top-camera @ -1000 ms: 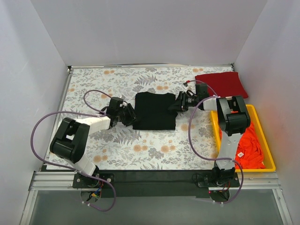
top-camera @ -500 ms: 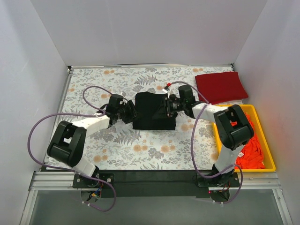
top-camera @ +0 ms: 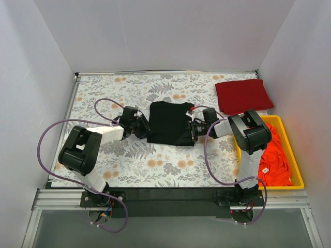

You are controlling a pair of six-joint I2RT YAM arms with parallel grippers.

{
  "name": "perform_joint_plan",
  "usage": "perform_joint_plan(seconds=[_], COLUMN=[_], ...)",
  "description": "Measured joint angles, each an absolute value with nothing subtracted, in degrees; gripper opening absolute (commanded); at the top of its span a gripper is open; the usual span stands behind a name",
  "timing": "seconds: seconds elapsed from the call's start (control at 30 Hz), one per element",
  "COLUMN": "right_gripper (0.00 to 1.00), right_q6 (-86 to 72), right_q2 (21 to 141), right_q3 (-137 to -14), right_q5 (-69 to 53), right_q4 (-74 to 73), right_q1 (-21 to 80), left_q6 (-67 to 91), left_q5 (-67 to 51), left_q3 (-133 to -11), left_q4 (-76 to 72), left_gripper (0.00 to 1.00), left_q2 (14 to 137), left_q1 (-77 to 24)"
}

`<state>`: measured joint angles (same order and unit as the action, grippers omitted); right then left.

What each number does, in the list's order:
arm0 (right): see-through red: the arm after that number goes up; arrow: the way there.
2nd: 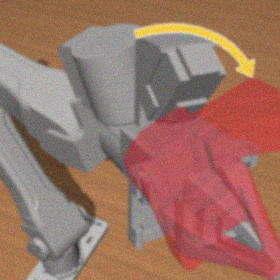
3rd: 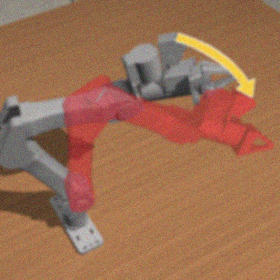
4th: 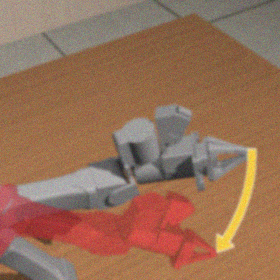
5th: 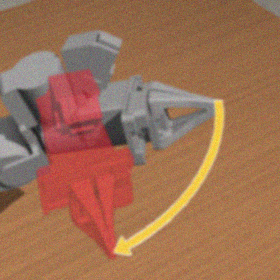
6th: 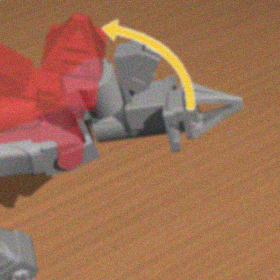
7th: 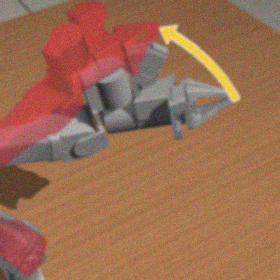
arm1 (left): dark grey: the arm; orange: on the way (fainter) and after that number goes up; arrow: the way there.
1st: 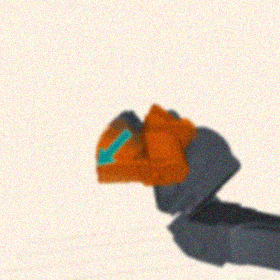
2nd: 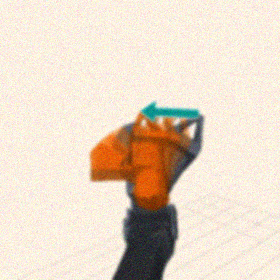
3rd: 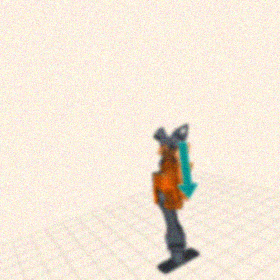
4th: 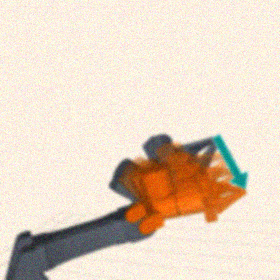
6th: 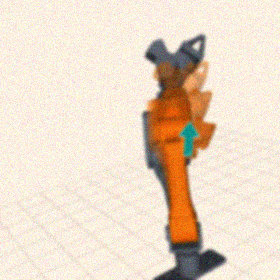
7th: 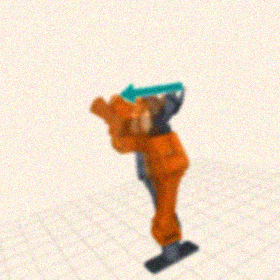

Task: Fold and stack the t-shirts
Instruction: Fold the tshirt

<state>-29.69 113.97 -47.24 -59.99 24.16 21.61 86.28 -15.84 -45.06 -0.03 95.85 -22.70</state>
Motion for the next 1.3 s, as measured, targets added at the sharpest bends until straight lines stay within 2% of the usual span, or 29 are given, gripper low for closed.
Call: perform_joint_plan(seconds=[0.17, 0.33, 0.6, 0.83, 1.07, 1.3], right_gripper=[0.31, 0.31, 0.31, 0.32, 0.32, 0.32], right_q6=[-27.73, -26.28, -26.74, -29.26, -32.93, -34.96], right_q2=[109.95, 111.0, 109.6, 105.41, 113.27, 126.54], right_q3=[-43.94, -43.05, -43.16, -53.15, -70.87, -74.52], right_q5=[-59.35, -59.37, -59.0, -55.37, -51.09, -49.1], right_q4=[22.9, 22.92, 22.28, 19.84, 22.31, 22.31], right_q1=[17.37, 14.06, 13.52, 13.37, 12.49, 11.22], left_q6=[86.76, 87.42, 87.59, 87.5, 87.44, 87.46], left_q5=[-15.7, -15.68, -15.2, -13.26, -13.26, -13.13], left_q3=[-44.93, -44.42, -43.33, -41.91, -42.0, -42.0], left_q4=[-0.03, -0.58, -1.39, 1.37, 1.56, 1.69], left_gripper=[0.34, 0.34, 0.36, 0.36, 0.36, 0.37], left_q2=[95.79, 95.64, 94.56, 91.94, 91.96, 91.92], left_q1=[-22.65, -22.61, -22.61, -22.63, -22.63, -22.63])
